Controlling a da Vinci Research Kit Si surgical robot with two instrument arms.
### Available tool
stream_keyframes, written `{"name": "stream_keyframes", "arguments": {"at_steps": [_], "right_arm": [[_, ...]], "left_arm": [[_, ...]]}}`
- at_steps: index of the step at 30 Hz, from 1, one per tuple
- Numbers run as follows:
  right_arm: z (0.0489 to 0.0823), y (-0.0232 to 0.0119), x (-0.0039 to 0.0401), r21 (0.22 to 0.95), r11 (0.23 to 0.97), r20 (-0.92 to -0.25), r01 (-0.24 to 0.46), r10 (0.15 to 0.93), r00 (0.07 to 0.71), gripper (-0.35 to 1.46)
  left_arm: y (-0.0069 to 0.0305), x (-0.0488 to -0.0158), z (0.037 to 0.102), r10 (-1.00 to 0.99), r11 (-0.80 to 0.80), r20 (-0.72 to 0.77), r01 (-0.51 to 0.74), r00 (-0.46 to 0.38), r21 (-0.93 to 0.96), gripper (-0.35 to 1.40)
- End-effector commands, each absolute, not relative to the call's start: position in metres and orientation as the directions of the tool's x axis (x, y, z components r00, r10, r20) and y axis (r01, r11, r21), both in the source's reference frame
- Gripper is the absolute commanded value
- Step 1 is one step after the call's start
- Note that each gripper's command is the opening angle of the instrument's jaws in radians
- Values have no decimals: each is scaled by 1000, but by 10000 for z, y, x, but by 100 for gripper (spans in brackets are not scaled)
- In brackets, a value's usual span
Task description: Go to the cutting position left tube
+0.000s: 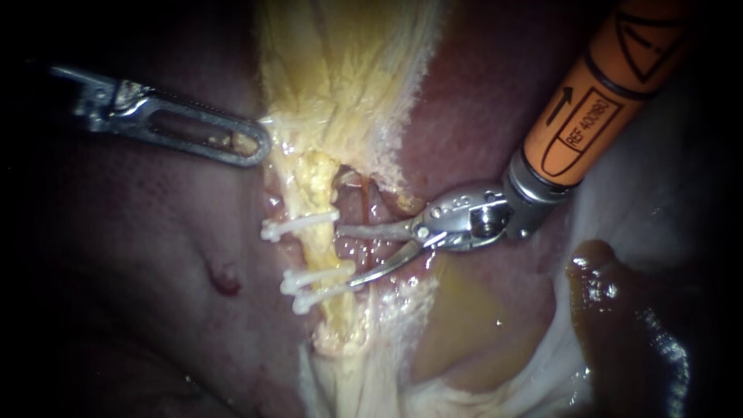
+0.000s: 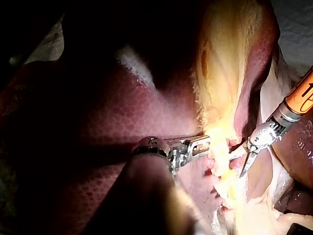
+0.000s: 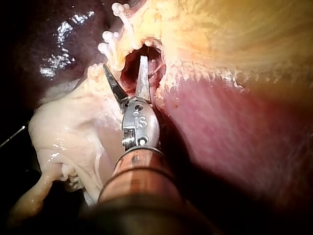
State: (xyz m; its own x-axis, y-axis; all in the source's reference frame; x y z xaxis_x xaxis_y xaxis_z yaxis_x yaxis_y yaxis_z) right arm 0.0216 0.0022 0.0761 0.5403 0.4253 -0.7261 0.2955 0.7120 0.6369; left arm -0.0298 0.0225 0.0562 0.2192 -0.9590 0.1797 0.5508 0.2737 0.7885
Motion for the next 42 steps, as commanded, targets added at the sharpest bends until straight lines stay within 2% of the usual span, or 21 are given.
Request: {"name": "stream_keyframes", "arguments": {"at_steps": [1,9,25,28,42], "right_arm": [[761,22,218,637,710,-727,299,424,541,128],[755,16,232,640,702,-728,313,424,538,130],[735,3,277,638,684,-752,355,455,476,131],[733,1,288,637,682,-756,358,464,462,136],[732,4,304,636,697,-763,332,505,403,136]], "left_arm": [[225,-299,562,-959,273,180,551,219,788,-35],[225,-300,562,-959,273,179,552,218,788,-35],[225,-306,564,-960,272,180,554,216,787,-35],[225,-307,564,-960,272,180,554,216,787,-35],[225,-309,564,-960,272,180,555,215,786,-35]]}}
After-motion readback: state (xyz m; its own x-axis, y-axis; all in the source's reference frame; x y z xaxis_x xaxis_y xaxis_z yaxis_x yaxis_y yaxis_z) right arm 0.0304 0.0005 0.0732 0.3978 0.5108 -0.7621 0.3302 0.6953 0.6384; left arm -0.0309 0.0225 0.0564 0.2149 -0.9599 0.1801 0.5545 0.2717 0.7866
